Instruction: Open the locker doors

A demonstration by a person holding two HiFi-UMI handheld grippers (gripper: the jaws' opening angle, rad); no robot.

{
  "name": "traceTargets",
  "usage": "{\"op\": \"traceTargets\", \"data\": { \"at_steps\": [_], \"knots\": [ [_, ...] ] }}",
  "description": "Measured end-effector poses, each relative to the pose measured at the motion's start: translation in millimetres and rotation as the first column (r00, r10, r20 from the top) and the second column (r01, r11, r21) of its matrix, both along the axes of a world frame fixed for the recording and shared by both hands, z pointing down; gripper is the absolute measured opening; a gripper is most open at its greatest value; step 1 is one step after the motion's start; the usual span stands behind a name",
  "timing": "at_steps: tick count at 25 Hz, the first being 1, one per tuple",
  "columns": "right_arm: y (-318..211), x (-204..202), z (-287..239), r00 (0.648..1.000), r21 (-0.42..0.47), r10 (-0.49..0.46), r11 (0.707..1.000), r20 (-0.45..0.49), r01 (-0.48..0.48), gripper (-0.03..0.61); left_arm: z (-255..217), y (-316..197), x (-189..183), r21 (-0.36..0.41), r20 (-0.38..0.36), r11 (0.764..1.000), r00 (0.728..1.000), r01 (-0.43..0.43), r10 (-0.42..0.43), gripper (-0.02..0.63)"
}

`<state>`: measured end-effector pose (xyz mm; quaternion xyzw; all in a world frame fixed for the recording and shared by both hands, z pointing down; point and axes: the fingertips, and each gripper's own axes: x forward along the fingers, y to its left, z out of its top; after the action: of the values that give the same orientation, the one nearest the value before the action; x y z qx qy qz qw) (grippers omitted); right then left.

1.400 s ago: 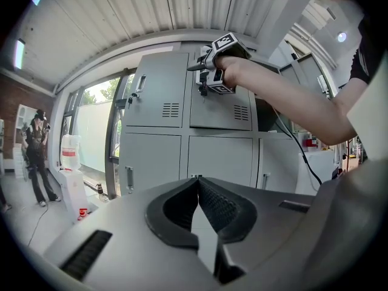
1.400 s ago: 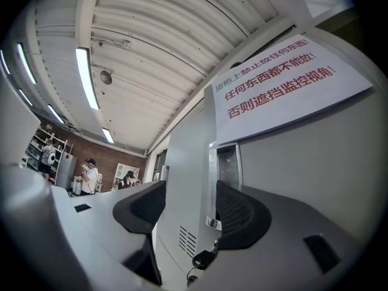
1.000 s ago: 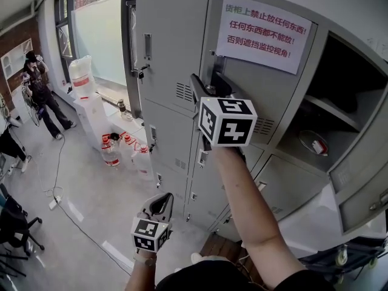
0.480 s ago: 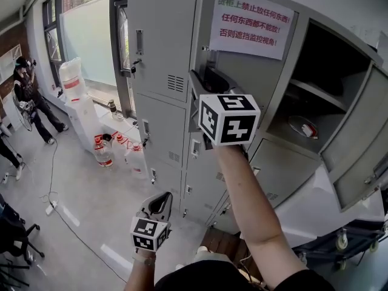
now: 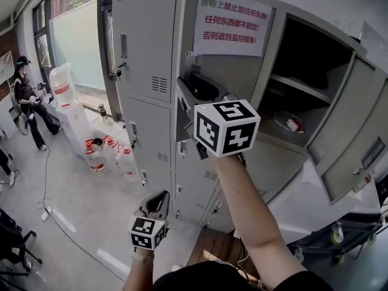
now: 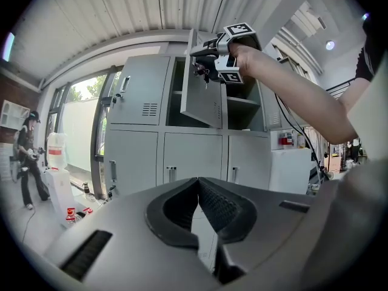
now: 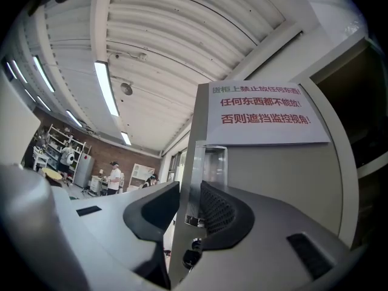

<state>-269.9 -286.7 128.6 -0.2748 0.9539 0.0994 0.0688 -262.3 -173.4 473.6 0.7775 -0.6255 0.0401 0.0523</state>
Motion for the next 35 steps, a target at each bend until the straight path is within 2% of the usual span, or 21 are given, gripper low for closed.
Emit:
{"op": "traceTargets", "data": {
  "at_steps": [13, 35],
  "knots": [
    [43, 51, -1, 0.991, -0.037, -0.126, 0.991, 0.048, 0.128, 0.135, -8, 25, 54, -0.005, 0.005, 1.000, 1.000, -0.005, 0.005, 0.018],
    [74, 149, -2, 0.996, 0.009, -0.065, 0.998, 0.061, 0.065, 0.152, -8, 44, 139, -0.027, 0.036, 0.995, 0.995, -0.096, 0.097, 0.018]
  ]
}}
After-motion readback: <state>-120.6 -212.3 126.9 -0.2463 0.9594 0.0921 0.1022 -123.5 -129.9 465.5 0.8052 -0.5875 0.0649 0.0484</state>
